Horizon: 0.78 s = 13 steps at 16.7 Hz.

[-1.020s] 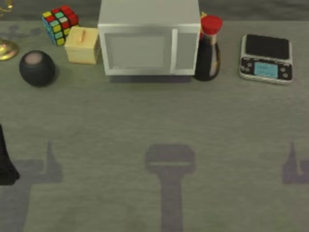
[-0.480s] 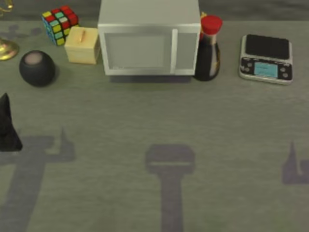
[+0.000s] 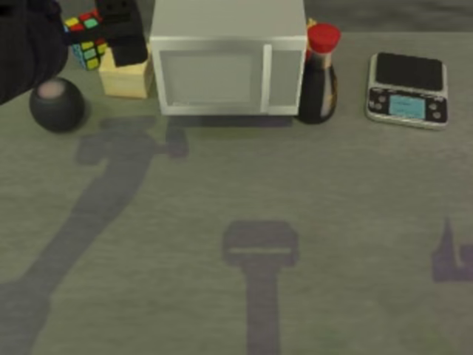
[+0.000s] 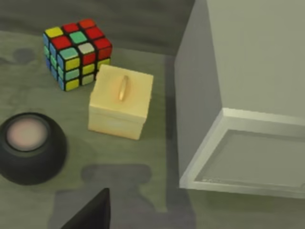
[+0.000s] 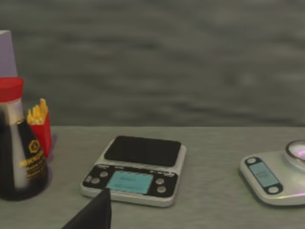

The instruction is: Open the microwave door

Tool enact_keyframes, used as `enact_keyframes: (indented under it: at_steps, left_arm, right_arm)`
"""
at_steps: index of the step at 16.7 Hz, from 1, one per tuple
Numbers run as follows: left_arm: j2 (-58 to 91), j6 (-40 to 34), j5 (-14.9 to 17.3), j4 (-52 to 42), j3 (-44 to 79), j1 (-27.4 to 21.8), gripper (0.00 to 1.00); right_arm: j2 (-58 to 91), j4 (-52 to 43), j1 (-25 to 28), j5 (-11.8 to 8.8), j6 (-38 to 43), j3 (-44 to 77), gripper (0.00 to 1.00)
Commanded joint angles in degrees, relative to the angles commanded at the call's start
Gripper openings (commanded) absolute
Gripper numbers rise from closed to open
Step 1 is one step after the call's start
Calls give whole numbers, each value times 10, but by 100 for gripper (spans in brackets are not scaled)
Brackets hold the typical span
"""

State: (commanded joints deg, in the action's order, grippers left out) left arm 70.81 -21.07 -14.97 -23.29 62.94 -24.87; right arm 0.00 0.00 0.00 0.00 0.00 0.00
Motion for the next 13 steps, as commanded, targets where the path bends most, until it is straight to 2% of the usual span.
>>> enact_keyframes:
  at_steps: [7,13]
  left_arm:
    - [376,-107,-74,-115,316,-123,100]
    - [515,-147,-104,-172,433,-174,100]
  right_arm:
    - [0,0,0,0,0,0,100]
    - [0,0,0,0,0,0,100]
